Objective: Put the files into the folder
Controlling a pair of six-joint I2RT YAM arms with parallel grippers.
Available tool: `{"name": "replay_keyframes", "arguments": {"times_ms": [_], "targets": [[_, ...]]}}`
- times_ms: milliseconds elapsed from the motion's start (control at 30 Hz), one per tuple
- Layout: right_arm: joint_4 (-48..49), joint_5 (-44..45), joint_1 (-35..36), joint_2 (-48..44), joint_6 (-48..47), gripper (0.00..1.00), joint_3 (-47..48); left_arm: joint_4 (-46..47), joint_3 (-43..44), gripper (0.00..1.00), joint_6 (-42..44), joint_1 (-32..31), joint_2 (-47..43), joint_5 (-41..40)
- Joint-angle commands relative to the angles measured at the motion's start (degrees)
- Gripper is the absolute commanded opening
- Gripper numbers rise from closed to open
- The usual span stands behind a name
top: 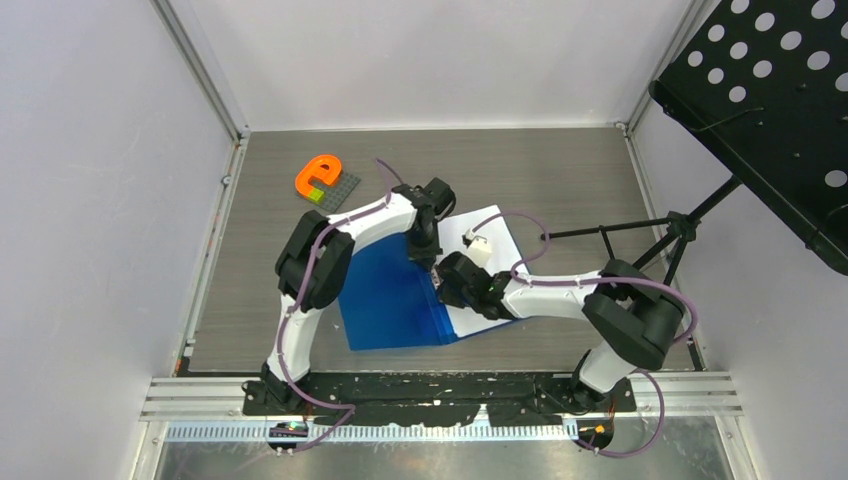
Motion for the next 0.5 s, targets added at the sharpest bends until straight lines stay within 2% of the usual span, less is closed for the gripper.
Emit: {"name": "replay_keyframes", "arguments": {"times_ms": [0, 267, 467], "targets": [[-11.88, 4.48, -1.25, 9.2, -1.18, 0.05, -7.12, -2.81, -3.04, 0.0, 3.65, 1.31, 3.14, -4.56], [-9.32, 3.61, -1.18, 13.93, 0.27, 0.05, -7.67, -1.57, -5.72, 0.0, 2.49, 1.26, 1.81, -3.37], [-11.7, 4.6, -0.96, 11.66, -0.47, 0.05, -4.79, 2.44, -10.65, 0.0, -1.21, 1.3, -1.1, 1.47]]}}
